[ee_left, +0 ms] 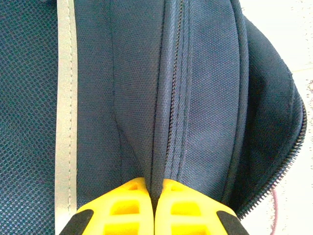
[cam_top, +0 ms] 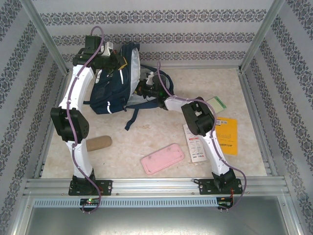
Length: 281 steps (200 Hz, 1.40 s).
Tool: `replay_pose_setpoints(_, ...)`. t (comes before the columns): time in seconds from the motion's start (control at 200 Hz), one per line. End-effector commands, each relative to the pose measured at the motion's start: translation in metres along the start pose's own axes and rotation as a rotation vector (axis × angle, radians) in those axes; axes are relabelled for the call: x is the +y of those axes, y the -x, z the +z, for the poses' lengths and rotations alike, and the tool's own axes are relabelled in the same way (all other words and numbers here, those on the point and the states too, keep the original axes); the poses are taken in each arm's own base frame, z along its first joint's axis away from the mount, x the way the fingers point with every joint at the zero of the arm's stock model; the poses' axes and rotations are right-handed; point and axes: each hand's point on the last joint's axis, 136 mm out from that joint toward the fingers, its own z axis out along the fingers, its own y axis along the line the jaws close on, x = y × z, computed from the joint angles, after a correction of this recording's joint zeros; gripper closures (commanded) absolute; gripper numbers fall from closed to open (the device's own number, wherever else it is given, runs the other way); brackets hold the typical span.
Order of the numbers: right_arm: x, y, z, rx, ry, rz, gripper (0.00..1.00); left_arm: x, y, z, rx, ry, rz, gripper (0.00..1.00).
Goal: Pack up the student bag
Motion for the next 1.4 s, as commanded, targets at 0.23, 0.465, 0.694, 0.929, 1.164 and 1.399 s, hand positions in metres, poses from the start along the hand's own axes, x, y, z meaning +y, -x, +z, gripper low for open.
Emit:
replay_pose_setpoints(0.23,-0.032,-0.009,0.021,0.027,-0.115,-0.018,1.00,-0.066,0.022,-0.037,-0.114,-0.186,0.131,1.00)
replay_pose_setpoints(0.465,-0.021,-0.019,0.049,0.101,-0.147,-0.037,0.80,-0.070,0.015,-0.029,-0.091,-0.194,0.137,1.00)
replay_pose_setpoints(0.694,-0.023,-0.005,0.012,0.039,-0.233,-0.081,0.69,-0.067,0.012,-0.030,-0.083,-0.177,0.146,1.00)
replay_pose_setpoints(0.929,-0.028,0.006,-0.010,-0.012,-0.282,-0.109,0.84,-0.064,0.011,-0.027,-0.075,-0.171,0.142,1.00)
replay_pose_setpoints(1.164,-0.043,-0.007,0.012,0.044,-0.262,-0.066,1.00,-0.066,0.006,-0.022,-0.059,-0.176,0.143,1.00)
replay_pose_setpoints(1.399,-0.041,-0.023,0.040,0.108,-0.240,-0.059,1.00,-0.069,-0.002,-0.015,-0.033,-0.183,0.148,1.00)
